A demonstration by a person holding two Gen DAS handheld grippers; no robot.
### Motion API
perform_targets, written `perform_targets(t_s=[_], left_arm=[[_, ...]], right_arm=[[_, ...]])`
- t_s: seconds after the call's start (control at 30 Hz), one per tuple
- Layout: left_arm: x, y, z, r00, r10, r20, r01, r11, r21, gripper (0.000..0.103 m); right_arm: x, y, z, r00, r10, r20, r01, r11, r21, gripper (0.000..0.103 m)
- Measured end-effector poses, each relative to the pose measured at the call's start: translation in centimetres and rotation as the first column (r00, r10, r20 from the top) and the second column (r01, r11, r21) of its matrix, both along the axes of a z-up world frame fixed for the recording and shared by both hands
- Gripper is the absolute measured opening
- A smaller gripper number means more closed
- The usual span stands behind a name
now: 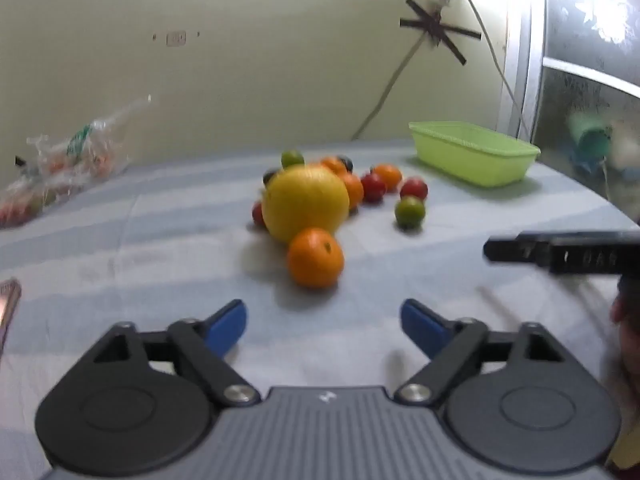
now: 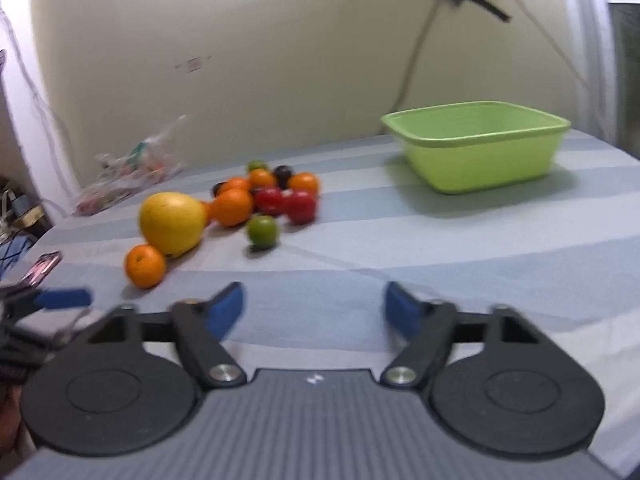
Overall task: Organize fruits
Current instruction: 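Reach the left tool to the mandarin in front and grasp it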
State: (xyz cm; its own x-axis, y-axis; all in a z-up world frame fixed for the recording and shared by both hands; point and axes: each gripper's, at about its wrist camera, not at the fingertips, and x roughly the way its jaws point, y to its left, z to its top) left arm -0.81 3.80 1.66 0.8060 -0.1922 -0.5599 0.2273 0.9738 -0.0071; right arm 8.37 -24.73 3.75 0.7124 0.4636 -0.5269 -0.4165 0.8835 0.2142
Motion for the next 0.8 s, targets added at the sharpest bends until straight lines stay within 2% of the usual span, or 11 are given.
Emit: perform_targets(t_s=[0.13, 0.27, 0.3, 0.43, 0.57, 0.67, 0.8], left_arm=[[1.8, -0.7, 0.3, 0.999, -0.019, 0.027, 0.018, 1.0, 0.017, 0.076], [3.6, -0.5, -0.3, 1.0, -0.003, 0.002, 0.003, 1.0, 0.016, 0.048], [3.9, -0.5, -0.5, 1.0, 0.005, -0.009, -0.005, 1.0, 0.016, 0.046], [4.1, -0.1, -1.2, 1.0, 0.001, -0.021, -0.001, 1.0, -0.014, 0.045], [3.5, 0.3, -1.1, 1.0, -0.01, -0.002, 0.01, 0.999, -0.036, 0.037], [3.8, 0.6, -0.9, 1.0, -0.017, -0.011, 0.016, 0.998, -0.06, 0.036], [3.1, 1.0, -0.8, 0.998, -0.057, -0.005, 0.056, 0.994, -0.093, 0.036]], right_arm=[[0.2, 1.6, 0.6, 0.998, 0.066, -0.004, -0.066, 0.997, 0.032, 0.05], [0.4, 3.2, 2.1, 0.992, 0.124, 0.022, -0.125, 0.991, 0.042, 0.049], [0.8, 3.7, 2.6, 0.991, 0.136, 0.016, -0.136, 0.989, 0.054, 0.049], [2.9, 5.8, 3.9, 0.982, 0.181, -0.053, -0.173, 0.976, 0.129, 0.051], [2.8, 7.4, 4.5, 0.978, 0.205, -0.038, -0.197, 0.968, 0.156, 0.051], [2.2, 7.4, 3.8, 0.973, 0.222, -0.065, -0.208, 0.963, 0.172, 0.051], [2.7, 7.5, 2.3, 0.95, 0.263, -0.167, -0.223, 0.948, 0.228, 0.051]])
